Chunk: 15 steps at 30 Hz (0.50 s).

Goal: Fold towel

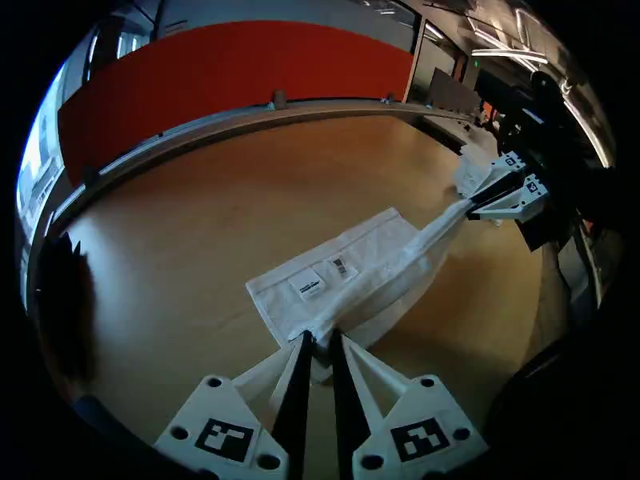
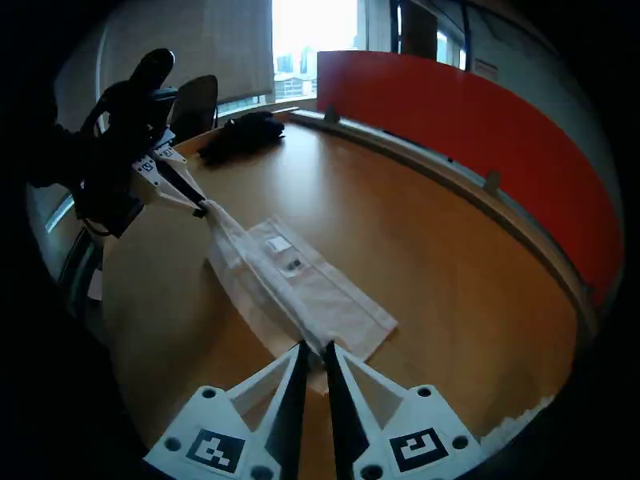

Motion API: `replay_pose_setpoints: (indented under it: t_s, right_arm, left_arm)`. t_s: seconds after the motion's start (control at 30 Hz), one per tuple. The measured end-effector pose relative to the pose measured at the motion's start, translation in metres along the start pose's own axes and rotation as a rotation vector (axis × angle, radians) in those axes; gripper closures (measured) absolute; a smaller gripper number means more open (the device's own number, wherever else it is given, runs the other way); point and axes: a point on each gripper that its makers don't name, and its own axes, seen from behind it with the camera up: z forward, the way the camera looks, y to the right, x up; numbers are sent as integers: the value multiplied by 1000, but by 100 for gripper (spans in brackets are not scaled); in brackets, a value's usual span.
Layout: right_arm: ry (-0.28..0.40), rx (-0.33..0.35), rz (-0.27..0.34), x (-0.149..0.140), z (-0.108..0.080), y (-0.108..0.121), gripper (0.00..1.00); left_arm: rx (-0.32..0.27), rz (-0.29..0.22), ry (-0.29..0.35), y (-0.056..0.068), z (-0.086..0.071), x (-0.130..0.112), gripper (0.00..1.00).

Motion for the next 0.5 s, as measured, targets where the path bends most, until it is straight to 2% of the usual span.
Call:
replay_pose_setpoints:
  t_s: [0.17,0.5]
  right_arm:
    - [-12,-5,1,0,12,10,84]
    - [-42,-12,55,-13,33,22,84]
  left_arm:
    - [5,6,-10,-8,12,1,83]
    - [16,1,-32,-19,33,0,83]
